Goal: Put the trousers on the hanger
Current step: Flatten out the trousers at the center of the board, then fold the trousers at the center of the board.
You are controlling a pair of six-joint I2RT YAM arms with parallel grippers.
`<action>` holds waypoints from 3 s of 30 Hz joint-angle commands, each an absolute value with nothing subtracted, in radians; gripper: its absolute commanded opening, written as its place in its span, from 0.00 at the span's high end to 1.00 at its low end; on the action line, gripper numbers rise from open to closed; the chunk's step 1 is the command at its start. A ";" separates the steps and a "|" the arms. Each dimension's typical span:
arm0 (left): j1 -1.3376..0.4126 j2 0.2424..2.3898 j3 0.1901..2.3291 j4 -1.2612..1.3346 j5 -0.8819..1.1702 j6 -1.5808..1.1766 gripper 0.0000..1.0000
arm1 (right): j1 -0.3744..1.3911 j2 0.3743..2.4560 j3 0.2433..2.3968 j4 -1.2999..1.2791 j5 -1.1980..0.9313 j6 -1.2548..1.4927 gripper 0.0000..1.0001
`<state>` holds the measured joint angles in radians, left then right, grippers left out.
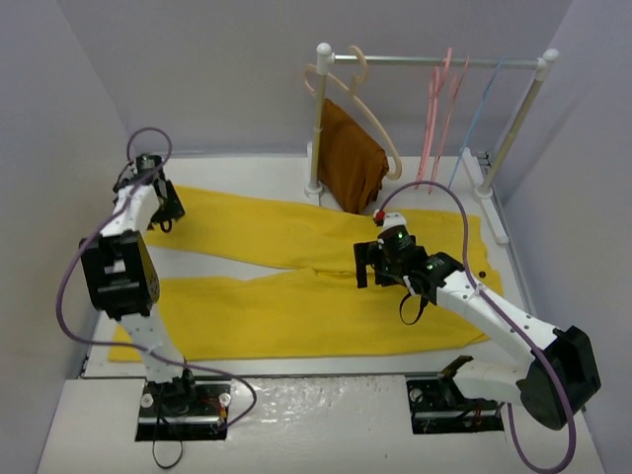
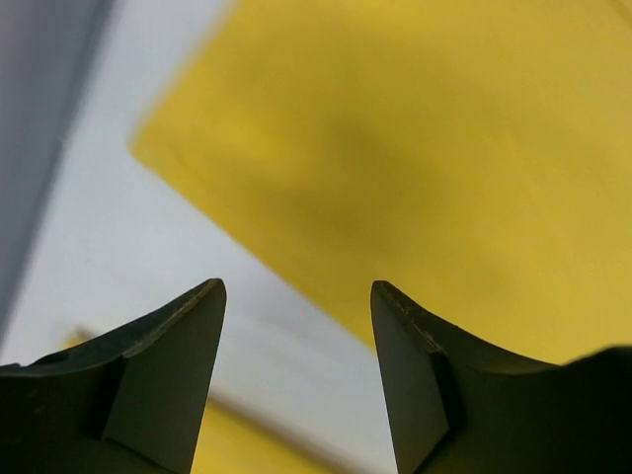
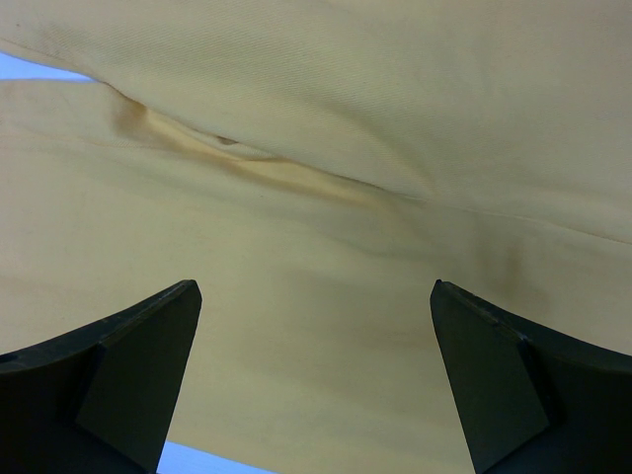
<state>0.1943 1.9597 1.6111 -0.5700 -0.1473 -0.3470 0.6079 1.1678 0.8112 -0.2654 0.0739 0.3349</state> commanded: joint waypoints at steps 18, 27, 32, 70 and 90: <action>-0.048 1.148 0.604 -0.476 -0.109 -0.814 0.43 | 0.515 1.261 0.688 -0.204 0.234 0.622 0.00; 0.045 1.453 0.753 -0.376 -0.113 -0.835 0.44 | 0.289 1.371 0.671 -0.211 0.135 0.613 0.00; 0.072 1.610 0.877 -0.352 -0.109 -0.818 0.44 | 0.243 1.496 0.706 -0.163 0.099 0.584 0.00; 0.323 1.264 0.636 -0.448 0.049 -0.883 0.27 | 0.201 0.913 0.723 -0.292 -0.038 0.470 0.00; 0.324 1.337 0.666 -0.405 0.047 -0.876 1.00 | 0.217 0.998 0.687 -0.293 -0.034 0.512 0.03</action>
<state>0.3248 1.3522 0.6575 -0.3823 0.0425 -0.8902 0.2026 0.9525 0.6962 -0.3170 -0.0364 0.4850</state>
